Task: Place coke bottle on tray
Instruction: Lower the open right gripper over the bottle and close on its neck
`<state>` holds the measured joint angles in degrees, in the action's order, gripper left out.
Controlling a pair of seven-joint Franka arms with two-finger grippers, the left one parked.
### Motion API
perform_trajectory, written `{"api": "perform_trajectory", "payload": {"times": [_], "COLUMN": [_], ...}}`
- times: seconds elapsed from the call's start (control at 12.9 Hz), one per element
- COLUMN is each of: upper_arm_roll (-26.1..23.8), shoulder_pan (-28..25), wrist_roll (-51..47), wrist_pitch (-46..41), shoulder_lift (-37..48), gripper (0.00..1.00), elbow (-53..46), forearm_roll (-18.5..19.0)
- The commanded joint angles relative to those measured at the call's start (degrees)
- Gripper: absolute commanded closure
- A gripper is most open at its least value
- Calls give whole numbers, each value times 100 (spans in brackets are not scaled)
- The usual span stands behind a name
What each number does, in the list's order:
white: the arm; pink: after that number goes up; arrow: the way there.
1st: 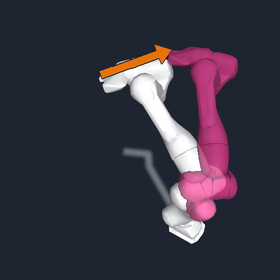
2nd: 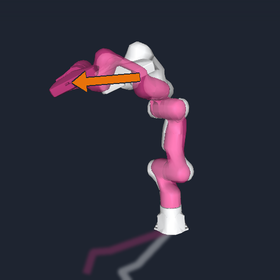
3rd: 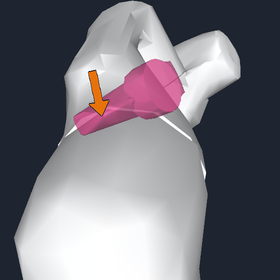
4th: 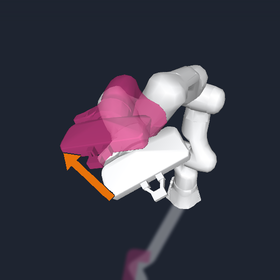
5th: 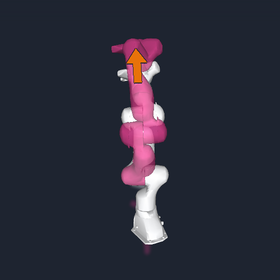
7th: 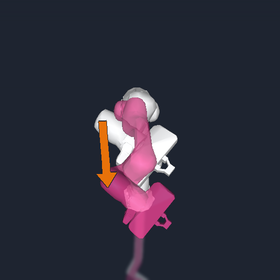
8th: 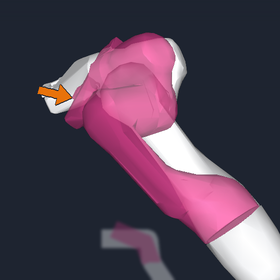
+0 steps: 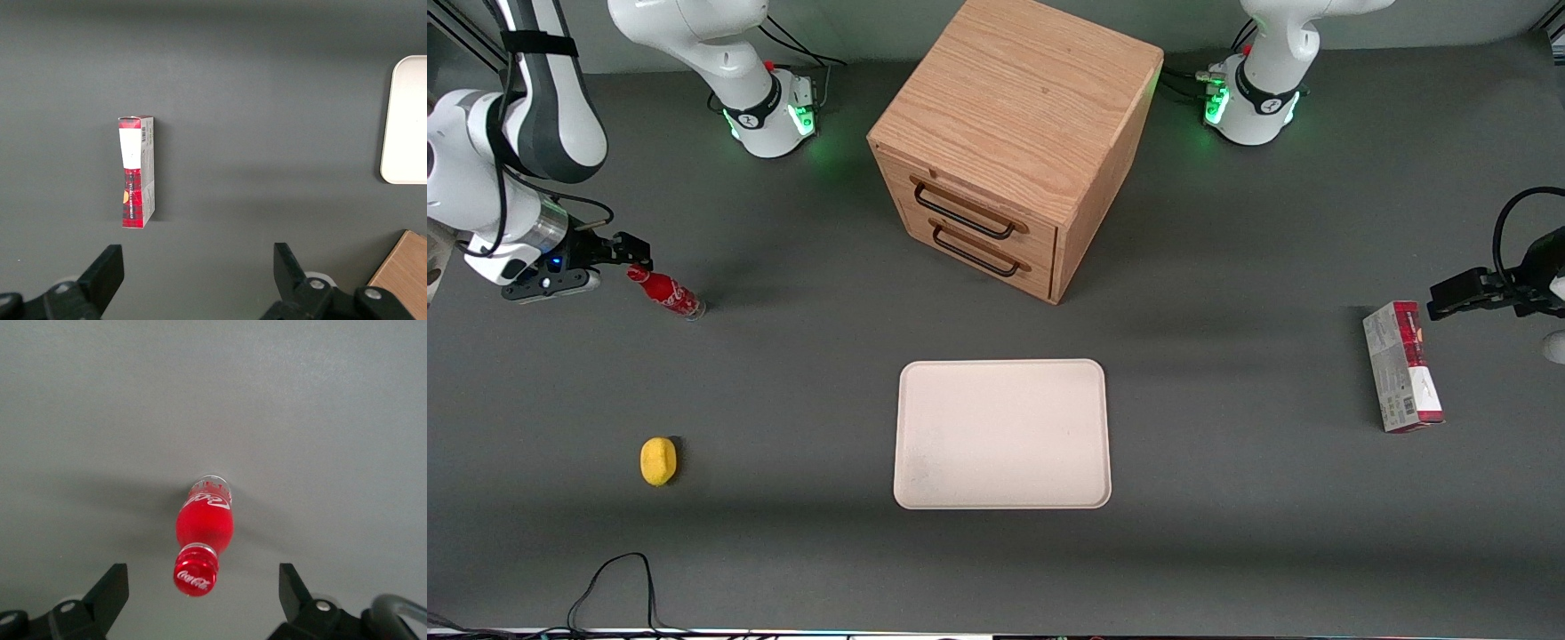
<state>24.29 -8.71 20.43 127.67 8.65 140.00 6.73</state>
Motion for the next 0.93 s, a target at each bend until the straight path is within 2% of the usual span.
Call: {"api": "perform_trajectory", "payload": {"times": [0.0,0.7,0.78,0.85], "upper_arm_roll": [93,93,93,102], "shoulder_pan": [-60,-60,-69,-61], "wrist_roll": [111,111,111,111], "wrist_pitch": [223,478,478,470], "shoulder_lift": [41,14,14,14], "gripper": [0,2,28,86], "elbow": [185,379,379,379], "forearm_roll": [136,136,136,136]}}
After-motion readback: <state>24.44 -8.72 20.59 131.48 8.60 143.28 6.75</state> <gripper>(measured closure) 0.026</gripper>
